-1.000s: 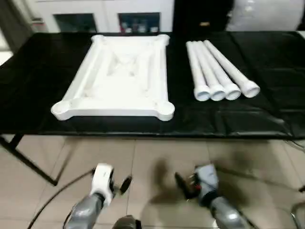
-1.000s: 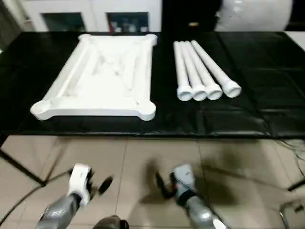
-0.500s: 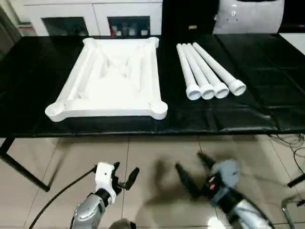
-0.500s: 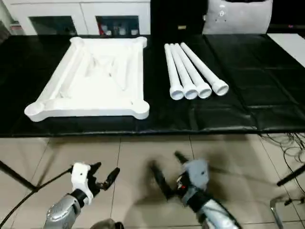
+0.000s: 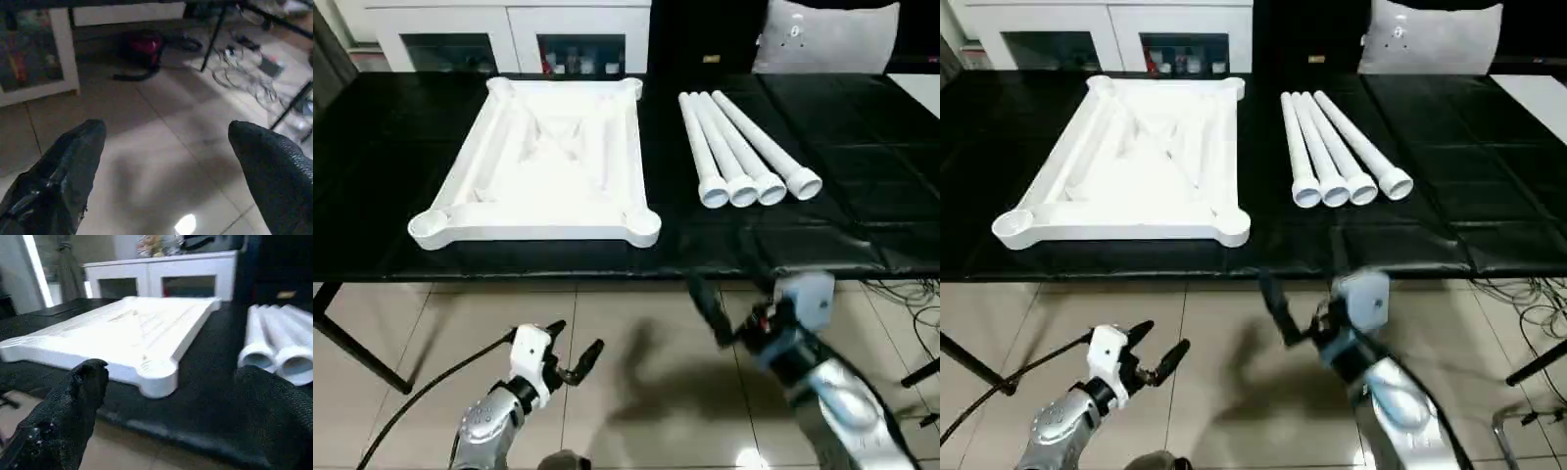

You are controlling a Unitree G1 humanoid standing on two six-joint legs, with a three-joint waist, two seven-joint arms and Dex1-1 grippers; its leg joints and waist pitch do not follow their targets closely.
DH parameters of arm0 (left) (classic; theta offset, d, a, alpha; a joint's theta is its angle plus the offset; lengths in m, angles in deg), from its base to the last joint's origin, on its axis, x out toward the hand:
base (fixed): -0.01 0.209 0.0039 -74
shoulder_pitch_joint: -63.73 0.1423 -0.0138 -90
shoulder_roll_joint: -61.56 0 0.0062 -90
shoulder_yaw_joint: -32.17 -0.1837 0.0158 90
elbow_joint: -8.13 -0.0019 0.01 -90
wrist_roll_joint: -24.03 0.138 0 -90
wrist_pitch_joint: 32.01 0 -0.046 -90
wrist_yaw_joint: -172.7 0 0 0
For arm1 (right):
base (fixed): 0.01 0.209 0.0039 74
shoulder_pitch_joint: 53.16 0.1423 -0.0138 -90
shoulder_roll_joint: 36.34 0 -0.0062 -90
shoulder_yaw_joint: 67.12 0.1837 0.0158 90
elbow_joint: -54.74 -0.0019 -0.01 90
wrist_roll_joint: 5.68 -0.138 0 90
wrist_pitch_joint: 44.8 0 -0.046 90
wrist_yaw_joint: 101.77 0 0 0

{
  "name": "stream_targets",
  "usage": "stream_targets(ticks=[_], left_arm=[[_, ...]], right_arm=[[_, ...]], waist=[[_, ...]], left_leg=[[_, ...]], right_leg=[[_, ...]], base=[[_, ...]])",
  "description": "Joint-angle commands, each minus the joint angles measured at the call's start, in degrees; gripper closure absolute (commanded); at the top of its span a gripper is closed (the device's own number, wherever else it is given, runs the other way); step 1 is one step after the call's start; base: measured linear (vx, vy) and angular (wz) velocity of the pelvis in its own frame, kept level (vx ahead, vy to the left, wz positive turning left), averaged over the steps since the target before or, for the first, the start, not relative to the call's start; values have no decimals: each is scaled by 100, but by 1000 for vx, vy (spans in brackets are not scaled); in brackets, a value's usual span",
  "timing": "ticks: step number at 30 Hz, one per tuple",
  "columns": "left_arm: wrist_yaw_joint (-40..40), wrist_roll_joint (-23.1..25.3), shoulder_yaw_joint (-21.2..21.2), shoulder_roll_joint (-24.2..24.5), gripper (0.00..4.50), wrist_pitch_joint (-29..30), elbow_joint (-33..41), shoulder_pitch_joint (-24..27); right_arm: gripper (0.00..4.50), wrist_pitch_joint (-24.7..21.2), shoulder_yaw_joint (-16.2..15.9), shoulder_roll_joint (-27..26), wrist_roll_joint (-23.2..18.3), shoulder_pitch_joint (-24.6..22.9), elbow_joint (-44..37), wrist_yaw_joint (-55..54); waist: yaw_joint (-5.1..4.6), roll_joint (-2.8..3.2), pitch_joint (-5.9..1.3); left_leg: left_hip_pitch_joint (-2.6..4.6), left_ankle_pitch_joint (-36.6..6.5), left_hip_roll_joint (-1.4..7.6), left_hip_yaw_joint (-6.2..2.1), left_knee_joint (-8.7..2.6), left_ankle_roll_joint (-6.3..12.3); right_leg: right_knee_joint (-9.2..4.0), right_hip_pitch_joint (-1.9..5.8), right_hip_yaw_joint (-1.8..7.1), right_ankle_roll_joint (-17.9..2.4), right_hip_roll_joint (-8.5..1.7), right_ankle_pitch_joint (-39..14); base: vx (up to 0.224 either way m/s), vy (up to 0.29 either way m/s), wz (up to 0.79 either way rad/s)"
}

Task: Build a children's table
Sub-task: Move to table

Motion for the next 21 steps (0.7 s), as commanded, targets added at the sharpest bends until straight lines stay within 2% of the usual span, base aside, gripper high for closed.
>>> stream_targets(ticks=[1,4,5,7,8,9,15,17,19,21], left_arm=[[83,119,-57,87,3,-73,-70,-35],[-242,65,-72,101,3,-43,-152,-140],[-325,128,-130,123,3,-140,-159,-176],[-411,209,-200,147,3,-262,-165,-218],[-543,225,-223,139,3,-286,-215,-273],[-550,225,-223,138,3,-287,-222,-278],[-506,434,-375,159,3,124,-382,-413],[-463,448,-389,131,3,312,-422,-462],[-459,448,-388,130,3,313,-425,-464],[-321,536,-423,129,3,282,-454,-509]], right_arm=[[0,-215,82,-19,31,67,-97,-165],[0,-295,88,-33,64,226,-52,-257],[0,-265,68,-29,66,250,-21,-249],[0,-223,41,-30,92,271,24,-255],[0,-221,11,-47,125,281,56,-265],[0,-226,9,-49,127,282,57,-266],[0,-410,-64,-21,285,257,197,-389],[0,-332,-42,-26,442,336,498,-498],[0,-329,-40,-27,449,341,509,-503],[0,-315,12,-49,477,477,663,-544]], waist=[[31,12,-289],[33,5,-306],[49,29,-299],[62,25,-303],[78,45,-298],[88,27,-304],[147,20,-313],[140,-12,-298],[139,-6,-301],[117,-66,-301]], left_leg=[[256,-1497,447,-232,-611,154],[253,-1419,426,-209,-600,91],[254,-1399,431,-211,-602,90],[271,-1543,445,-207,-612,25],[268,-1565,442,-207,-615,-2],[270,-1552,439,-202,-610,-11],[278,-1435,431,-192,-588,49],[276,-1450,435,-180,-598,14],[265,-1420,431,-178,-597,34],[251,-1254,429,-162,-577,164]], right_leg=[[-349,-31,129,-886,-403,1651],[-337,-38,141,-922,-398,1717],[-329,-52,142,-913,-403,1758],[-334,-63,147,-923,-403,1719],[-335,-65,149,-918,-403,1745],[-330,-62,151,-918,-403,1793],[-318,-78,149,-843,-401,1858],[-327,-89,153,-937,-409,1712],[-327,-76,152,-990,-409,1662],[-322,-65,154,-966,-401,1786]], base=[[0,0,0],[0,0,0],[0,0,0],[0,0,0],[0,0,0],[0,0,0],[0,0,0],[0,0,0],[0,0,0],[0,0,0]])
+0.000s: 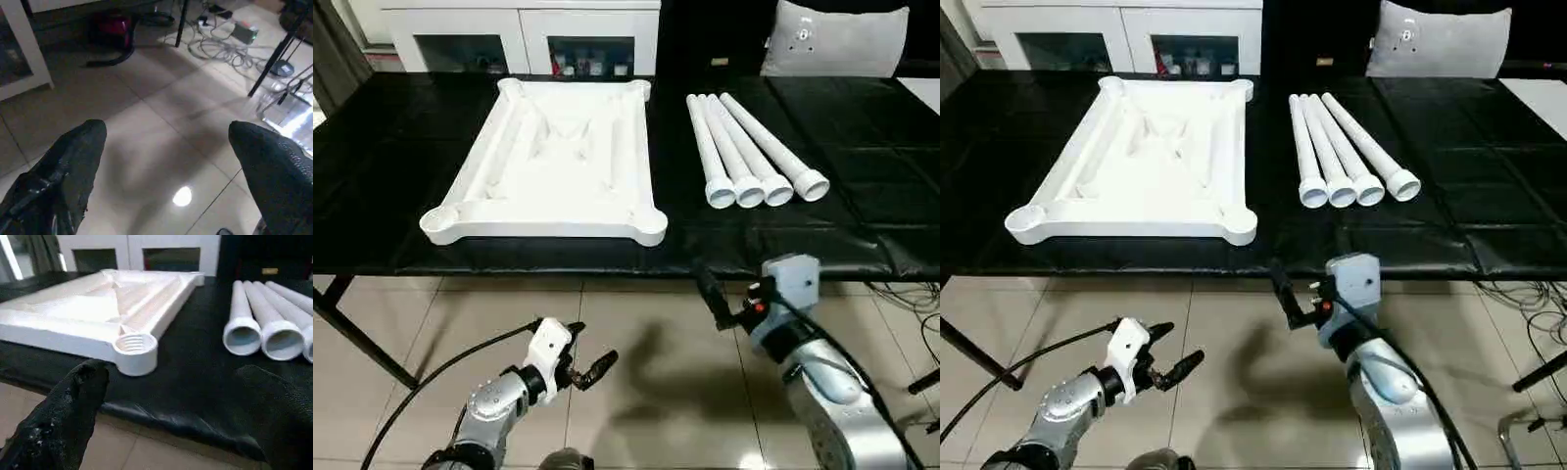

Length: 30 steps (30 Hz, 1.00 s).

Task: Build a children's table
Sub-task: Move to table

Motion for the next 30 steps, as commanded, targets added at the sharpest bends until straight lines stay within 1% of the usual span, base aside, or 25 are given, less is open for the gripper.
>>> stream_targets(ticks=[1,2,3,4,5,8,9,10,11,12,13,14,15,16,17,18,19,20,21,22,24,26,27,29,30], left_arm=[[51,92,-41,24,3,31,-54,-62],[-11,61,-17,-2,3,4,-60,-75],[-77,55,-22,-22,3,-41,-65,-102],[-237,24,-23,-50,3,-51,-78,-135],[-352,27,-48,-63,3,-52,-86,-164],[-502,174,-206,-40,3,-3,-90,-230],[-494,79,-433,-251,3,611,1099,-165],[-416,38,-614,-396,3,1200,2029,-107],[-257,-57,-965,-676,3,2367,3833,2],[-187,-97,-1104,-782,3,2843,4536,44],[-187,-97,-1104,-782,3,2843,4536,44],[-168,-163,-1127,-847,3,2964,4714,54],[-276,-353,-1108,-883,3,2870,4813,75],[-309,-436,-1092,-900,3,2817,4855,86],[-371,-687,-1053,-932,3,2736,5103,133],[-373,-724,-1050,-932,3,2743,5166,143],[-306,-687,-1086,-827,3,3023,5670,245],[-267,-628,-1104,-779,3,3198,5896,302],[-191,-472,-1116,-714,3,3413,6148,376],[-143,-384,-1126,-672,3,3619,6359,440],[100,-165,-1043,-484,3,4322,7016,734],[216,-147,-1005,-422,3,4460,7120,806],[386,-119,-862,-303,3,4583,7172,936],[535,-104,-711,-171,3,4655,7207,1072],[733,-76,-459,-46,3,4706,7232,1261]], right_arm=[[0,4,55,-8,37,88,46,-34],[0,1,76,-11,19,134,78,-25],[0,14,100,4,17,201,154,-23],[0,30,124,22,11,256,225,-13],[0,46,143,40,7,299,288,-3],[0,114,193,94,19,366,450,27],[0,135,202,96,29,378,494,29],[0,148,206,96,34,382,516,31],[0,172,208,95,49,384,554,28],[0,182,207,94,58,384,567,25],[0,182,207,94,58,384,567,25],[0,193,210,95,63,382,573,25],[0,213,228,77,60,373,578,12],[0,223,237,71,58,369,581,7],[0,261,258,55,50,350,595,-11],[0,267,260,53,47,346,598,-15],[0,313,232,27,60,319,631,-25],[0,330,222,17,67,312,644,-27],[0,347,208,5,76,306,656,-29],[0,355,202,-1,79,305,663,-29],[0,358,178,-24,90,310,659,-45],[0,359,181,-29,92,311,653,-45],[0,364,197,-29,107,302,633,-59],[0,390,232,-22,154,287,626,-101],[0,430,321,-4,230,261,637,-206]], waist=[[-10,-53,-304],[-17,-72,-299],[-27,-122,-287],[-27,-118,-286],[-16,-93,-289],[-21,-111,-270],[-30,-108,-274],[-12,-96,-262],[-8,-74,-293],[16,-90,-260],[36,-105,-231],[36,-105,-231],[10,-120,-234],[-5,-162,-251],[-60,-175,-267],[-90,-185,-264],[-127,-173,-314],[-143,-137,-355],[-153,-126,-328],[-153,-128,-315],[-143,-95,-277],[-156,-87,-258],[-142,-64,-261],[-159,-77,-244],[-164,-78,-253]], left_leg=[[262,-1277,431,-193,-552,191],[260,-1229,433,-181,-548,255],[255,-1195,432,-166,-542,321],[251,-1174,431,-166,-541,344],[263,-1183,434,-151,-548,342],[268,-1279,452,-147,-572,296],[275,-1328,491,-144,-588,281],[256,-1330,492,-163,-598,284],[284,-1339,538,-155,-595,294],[294,-1193,558,-137,-580,354],[245,-1132,503,-84,-564,409],[245,-1132,503,-84,-564,409],[179,-952,436,-56,-565,424],[165,-812,399,-58,-512,478],[115,-608,343,-42,-498,561],[129,-637,347,-33,-494,598],[126,-526,345,-37,-450,653],[136,-296,371,-46,-422,718],[154,-289,381,-32,-433,748],[167,-389,379,-24,-439,738],[188,-780,413,-19,-494,638],[203,-1045,418,-12,-534,468],[223,-1154,410,-10,-540,359],[211,-1323,394,-12,-580,206],[226,-1445,391,-8,-591,73]], right_leg=[[-330,-21,125,-954,-408,1780],[-335,-28,129,-940,-404,1827],[-341,-31,135,-937,-406,1837],[-332,-31,135,-953,-414,1808],[-345,-44,137,-1002,-417,1669],[-350,-51,140,-1090,-399,1461],[-338,-32,139,-1137,-417,1446],[-341,-41,129,-1158,-424,1398],[-337,-11,134,-1250,-435,1400],[-346,-42,122,-1383,-419,1438],[-365,-63,129,-1457,-407,1269],[-365,-63,129,-1457,-407,1269],[-378,-14,136,-1352,-393,1168],[-355,11,131,-1298,-376,1285],[-347,55,130,-1197,-361,1437],[-368,26,141,-1191,-359,1450],[-335,30,154,-1217,-356,1635],[-279,8,140,-1222,-316,2002],[-280,-50,128,-1256,-262,2073],[-288,-69,130,-1273,-254,1977],[-344,-86,146,-1344,-267,1334],[-375,-94,156,-1353,-244,878],[-392,-111,172,-1327,-238,662],[-421,-120,177,-1244,-221,425],[-431,-137,191,-1181,-217,302]], base=[[0,0,0],[0,0,0],[0,0,0],[0,0,0],[0,0,0],[0,0,0],[0,0,0],[0,0,0],[0,0,0],[0,0,0],[0,0,0],[0,0,0],[0,0,0],[0,0,0],[0,0,0],[0,0,0],[0,0,0],[0,0,0],[0,0,0],[0,0,0],[0,0,0],[0,0,0],[0,0,0],[0,0,0],[0,0,0]])
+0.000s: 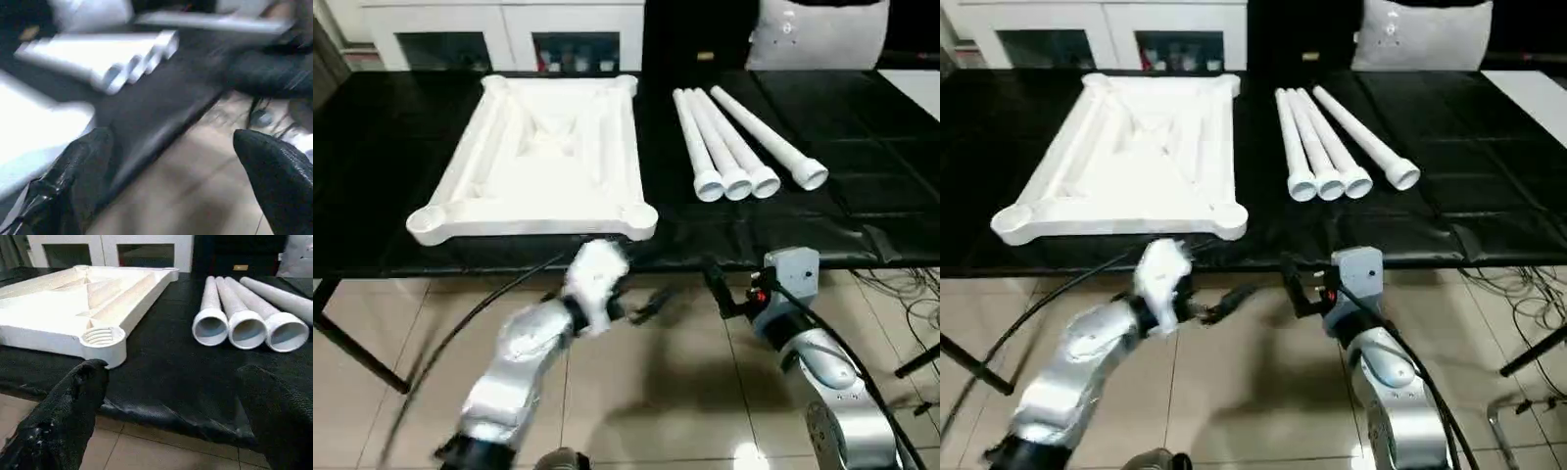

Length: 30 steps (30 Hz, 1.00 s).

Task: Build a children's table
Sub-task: Move to table

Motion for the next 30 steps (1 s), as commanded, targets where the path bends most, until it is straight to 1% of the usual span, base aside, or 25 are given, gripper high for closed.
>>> stream_targets(ticks=[1,4,5,6,7,8,9,10,11,14,15,16,18,19,20,21,22,23,24,25,26,27,28,29,30], left_arm=[[283,120,323,103,3,131,130,149],[750,170,712,101,3,428,377,367],[935,-35,1059,2,3,632,701,519],[935,-35,1059,2,3,632,701,519],[1047,-59,1178,-57,3,766,933,599],[1217,-10,1220,-131,3,938,1231,675],[1414,19,1229,-199,3,1079,1525,733],[1514,22,1198,-234,3,1123,1616,729],[1624,-56,1223,-327,3,1223,1685,695],[1980,151,1189,-438,3,1387,1731,470],[2123,298,1169,-459,3,1507,1731,355],[2168,306,1180,-483,3,1584,1771,244],[2156,170,1242,-527,3,1649,1828,164],[2209,-4,1302,-575,3,1690,1835,20],[2231,14,1297,-574,3,1665,1797,32],[2247,21,1288,-579,3,1663,1787,33],[2289,38,1258,-596,3,1667,1767,30],[2290,26,1195,-590,3,1673,1812,124],[2255,19,1134,-573,3,1667,1883,233],[2240,27,1104,-566,3,1661,1916,274],[2218,27,1055,-567,3,1682,2013,344],[2175,32,996,-528,3,1745,2118,395],[2158,33,985,-508,3,1738,2117,392],[2109,43,946,-445,3,1712,2106,376],[2115,43,970,-401,3,1691,2015,310]], right_arm=[[0,71,138,50,96,-51,-41,-70],[0,303,141,206,102,-157,-116,120],[0,290,104,307,240,-246,-239,90],[0,290,104,307,240,-246,-239,90],[0,134,142,311,123,-289,-320,132],[0,-141,260,264,-134,-314,-384,162],[0,-392,355,198,-311,-303,-385,125],[0,-455,401,192,-338,-269,-342,102],[0,-414,427,176,-373,-216,-269,119],[0,-274,521,168,-321,99,48,14],[0,-298,580,201,-261,223,109,-75],[0,-367,620,252,-232,308,54,-114],[0,-460,644,289,-254,348,-60,-109],[0,-635,695,349,-324,397,-238,-71],[0,-578,655,364,-226,367,-248,-97],[0,-558,648,374,-199,363,-243,-102],[0,-515,639,401,-150,361,-223,-108],[0,-497,624,335,-158,303,-263,-165],[0,-509,617,255,-180,243,-311,-233],[0,-510,616,235,-176,222,-322,-260],[0,-510,593,216,-117,202,-333,-328],[0,-488,517,234,11,206,-320,-375],[0,-483,498,241,12,212,-311,-352],[0,-472,447,269,-2,230,-282,-265],[0,-481,390,282,24,251,-251,-234]], waist=[[-5,-29,-275],[12,-46,-282],[20,-72,-296],[37,-64,-287],[48,-92,-295],[48,-92,-295],[80,-103,-294],[77,-104,-289],[100,-66,-286],[136,-81,-268],[140,-130,-263],[139,-98,-274],[144,-81,-283],[119,-51,-303],[129,-65,-310],[115,-71,-308],[105,-74,-297],[78,-101,-286],[55,-96,-263],[30,-146,-243],[-8,-155,-206],[95,-131,-300],[65,-161,-232],[24,-152,-295],[-40,-74,-319]], left_leg=[[255,-1550,345,-167,-532,27],[261,-1611,356,-168,-538,-29],[260,-1545,354,-164,-523,-14],[247,-1459,350,-161,-527,23],[240,-1430,348,-161,-515,84],[240,-1430,348,-161,-515,84],[228,-1312,352,-171,-510,228],[227,-1304,352,-173,-507,243],[235,-1399,345,-173,-519,182],[256,-1718,326,-174,-540,-62],[265,-1789,328,-162,-544,-142],[284,-1798,325,-163,-539,-222],[294,-1741,329,-167,-539,-280],[290,-1564,324,-167,-522,-302],[314,-1686,326,-169,-523,-317],[316,-1963,323,-174,-540,-327],[345,-2204,320,-168,-551,-319],[388,-2607,303,-150,-563,-273],[423,-2843,262,-119,-573,-156],[442,-2934,250,-97,-580,-85],[469,-3026,225,-86,-588,-23],[-68,-2050,18,-163,-519,609],[3,-1873,8,-172,-464,866],[-53,-1381,4,-249,-367,1197],[-9,-954,-47,-313,-389,1447]], right_leg=[[-442,-23,87,-1140,-231,233],[-464,-25,103,-1056,-243,206],[-453,-21,103,-1056,-240,310],[-461,-20,97,-1051,-242,375],[-451,-8,101,-1060,-255,385],[-451,-8,101,-1060,-255,385],[-445,-3,98,-1069,-266,485],[-449,-16,96,-1069,-258,475],[-462,-26,91,-1067,-255,341],[-509,-61,101,-1000,-243,-134],[-527,-74,119,-922,-239,-345],[-527,-83,128,-859,-242,-416],[-519,-87,129,-792,-225,-331],[-485,-74,128,-722,-189,96],[-492,-56,117,-683,-191,51],[-518,2,103,-617,-202,-193],[-556,22,91,-591,-191,-453],[-649,70,77,-586,-173,-1035],[-745,129,53,-605,-141,-1565],[-809,157,38,-609,-124,-1865],[-902,199,21,-627,-121,-2373],[-1080,712,-226,-357,-425,-2467],[-1197,646,-301,-332,-521,-2544],[-1218,816,-452,-479,-522,-2334],[-1184,893,-642,-575,-317,-1838]], base=[[0,0,0],[0,0,0],[0,0,0],[0,0,0],[0,0,0],[0,0,0],[0,0,0],[0,0,0],[0,0,0],[0,0,0],[0,0,0],[0,0,0],[0,0,0],[0,0,0],[0,0,0],[0,0,0],[0,0,0],[0,0,0],[0,0,0],[68,1,-1],[68,1,-1],[88,10,19],[89,19,47],[89,19,47],[112,24,60]])
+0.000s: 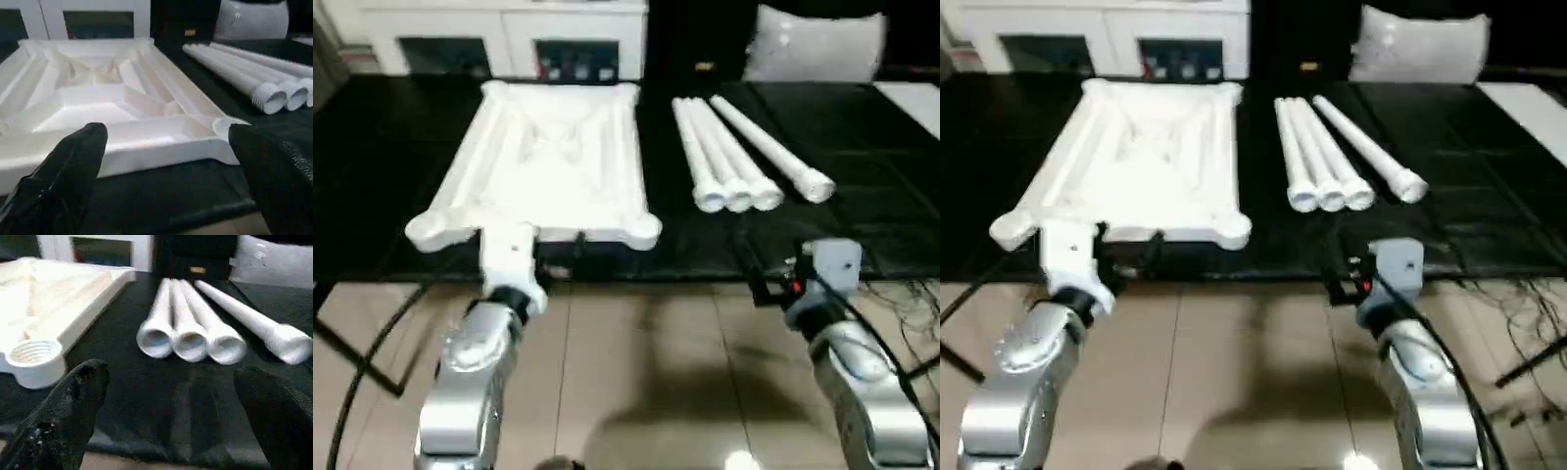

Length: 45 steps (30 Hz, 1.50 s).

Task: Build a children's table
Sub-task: Move to table

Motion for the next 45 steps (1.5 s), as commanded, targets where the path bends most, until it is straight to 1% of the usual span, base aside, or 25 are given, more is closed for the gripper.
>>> stream_targets(ticks=[1,3,4,7,9,10,13,16,18,20,22,23,24,26,27,28,29,30,33,35,36,40,41,44,45], left_arm=[[24,-28,138,109,3,2,-122,-191],[49,-57,186,105,3,-7,-214,-291],[23,-74,191,135,3,-54,-311,-404],[-99,-81,97,250,3,-184,-573,-589],[-92,-105,67,240,3,-213,-663,-624],[-91,-113,30,221,3,-211,-709,-651],[-260,-162,-103,251,3,-248,-758,-656],[-584,-205,-290,419,3,-304,-794,-573],[-510,-253,-239,389,3,-326,-837,-503],[-462,-269,-219,369,3,-317,-836,-469],[-377,-335,-193,300,3,-271,-790,-316],[-377,-343,-222,304,3,-276,-760,-255],[-369,-346,-231,307,3,-276,-742,-235],[-341,-345,-227,295,3,-275,-720,-212],[-308,-341,-216,291,3,-293,-708,-181],[-296,-344,-207,292,3,-306,-708,-162],[-289,-351,-189,288,3,-320,-709,-140],[-285,-356,-177,283,3,-330,-709,-125],[-297,-361,-136,342,3,-381,-705,-77],[-270,-393,-126,394,3,-412,-709,-87],[-265,-396,-124,403,3,-421,-719,-100],[-301,-374,-137,460,3,-462,-790,-157],[-313,-363,-145,470,3,-467,-806,-173],[-306,-344,-160,465,3,-485,-902,-317],[-293,-355,-157,460,3,-495,-965,-419]], right_arm=[[0,15,-220,-19,54,136,-46,85],[0,102,-281,-43,14,162,-11,177],[0,121,-316,-54,4,221,24,212],[0,144,-290,-114,119,390,166,53],[0,198,-245,-78,181,410,157,19],[0,127,-164,-67,157,404,105,-29],[0,-9,4,-102,-101,293,-55,8],[0,58,-104,-103,81,122,-84,-34],[0,90,-208,-132,87,70,-165,-33],[0,102,-217,-144,87,60,-191,-27],[0,61,-164,-200,59,12,-229,-48],[0,40,-140,-206,31,-30,-223,-26],[0,37,-147,-198,26,-60,-204,-8],[0,59,-162,-186,41,-81,-169,8],[0,68,-147,-206,9,-75,-117,21],[0,64,-123,-224,-43,-54,-77,39],[0,82,-117,-219,-64,-34,-39,39],[0,99,-116,-211,-73,-23,-14,37],[0,109,-127,-155,-119,75,81,176],[0,214,-191,-106,-18,118,109,252],[0,225,-200,-105,-15,129,119,268],[0,234,-343,-37,43,127,112,402],[0,237,-361,-22,50,125,101,409],[0,273,-295,-51,64,180,154,286],[0,240,-206,-95,22,235,215,201]], waist=[[-39,74,-295],[-231,125,-359],[-464,176,-462],[-285,22,-265],[-46,-489,-55],[30,-379,-146],[73,-314,-108],[0,195,-176],[-398,355,-231],[-523,336,-263],[-549,8,-241],[-299,-183,-355],[-88,-92,-366],[-44,-89,-338],[-113,154,-331],[-230,191,-281],[-484,238,-351],[-545,225,-426],[-409,-45,-252],[-149,-439,-195],[-13,-403,-235],[-59,-58,-79],[-1,-150,-90],[-156,206,-279],[-465,279,-305]], left_leg=[[310,-552,-53,-284,-384,1784],[847,-219,31,-810,-376,2643],[1456,405,612,-1147,-205,3098],[756,174,748,-764,-509,2621],[238,-1924,-201,-78,-7,1169],[229,-1458,-290,-80,589,953],[-45,-714,-166,-269,630,325],[336,-850,185,-233,-245,213],[915,-2622,597,-677,-552,371],[1077,-2321,682,-865,-577,872],[904,-1432,478,-653,-374,1870],[186,-765,-235,-106,192,1737],[-206,-291,-126,-141,543,1307],[-306,-79,-22,-200,460,896],[110,193,180,-201,-82,698],[286,241,310,-408,-188,1032],[1101,-103,727,-921,-293,2042],[1247,96,881,-1128,-303,2519],[825,-561,576,-606,-374,2374],[313,-1756,-247,-34,261,1205],[8,-768,-150,-228,760,521],[277,-1056,161,-229,-167,265],[-134,-1145,62,-341,-235,679],[414,-1172,34,-580,-297,1456],[1180,-1328,631,-1005,-389,1520]], right_leg=[[-304,197,-204,-769,184,-1221],[188,-165,-232,-699,491,-964],[728,-856,137,-481,366,-1210],[1217,-968,559,10,129,-119],[-238,-567,1303,240,-360,-2052],[-331,-350,1545,55,-798,-3130],[-224,-119,1349,-1024,-559,-3525],[-95,-240,711,-1589,7,-2263],[443,-588,431,-1587,267,-1050],[667,-734,386,-1386,245,-384],[468,-675,572,-1174,-52,302],[135,125,990,-1449,-245,1214],[-68,423,1252,-1671,-727,974],[-11,363,1075,-1699,-539,874],[64,115,519,-1490,-50,206],[294,-58,362,-1322,214,51],[849,-794,295,-1066,308,-522],[1066,-942,320,-783,229,-697],[945,-1048,587,-209,22,187],[-91,-440,1234,-424,-482,-1309],[-196,-94,1421,-937,-789,-3069],[-118,-298,706,-1658,-75,-2763],[-128,38,396,-1510,-144,-2575],[-31,6,30,-1544,68,-1612],[681,-718,181,-1263,317,-945]], base=[[171,10,62],[175,6,61],[104,-47,52],[27,-75,27],[-11,-88,4],[20,-83,-5],[50,-40,-3],[80,43,4],[111,91,2],[111,84,4],[113,38,8],[116,22,11],[110,-1,8],[91,-3,-2],[103,20,-6],[171,12,2],[171,12,2],[152,12,4],[44,12,4],[17,-83,6],[33,-92,-6],[57,-10,-5],[69,51,0],[98,94,62],[158,81,56]])
